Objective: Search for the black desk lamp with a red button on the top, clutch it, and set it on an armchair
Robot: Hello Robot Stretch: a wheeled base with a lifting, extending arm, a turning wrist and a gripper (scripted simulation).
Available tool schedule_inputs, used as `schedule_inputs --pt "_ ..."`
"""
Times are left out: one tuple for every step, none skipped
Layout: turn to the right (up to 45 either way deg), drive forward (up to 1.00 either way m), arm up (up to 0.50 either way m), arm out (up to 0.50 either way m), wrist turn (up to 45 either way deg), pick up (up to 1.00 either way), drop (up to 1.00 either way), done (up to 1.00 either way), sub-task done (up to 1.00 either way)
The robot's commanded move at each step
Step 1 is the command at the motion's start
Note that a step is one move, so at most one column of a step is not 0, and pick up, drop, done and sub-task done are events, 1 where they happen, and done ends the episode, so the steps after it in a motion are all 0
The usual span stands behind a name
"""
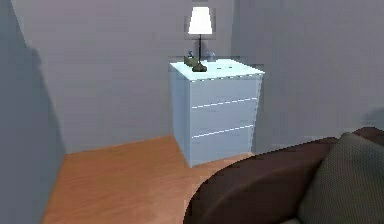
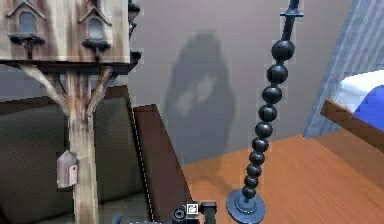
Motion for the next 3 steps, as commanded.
schedule_inputs --pt "0.0 0.00 0.10 0.00 0.0 0.00 0.00 0.00 0.00" --pt "0.0 0.00 0.00 -0.08 0.0 0.00 0.00 0.00 0.00" --pt "0.0 0.00 0.00 0.00 0.0 0.00 0.00 1.00 0.00"
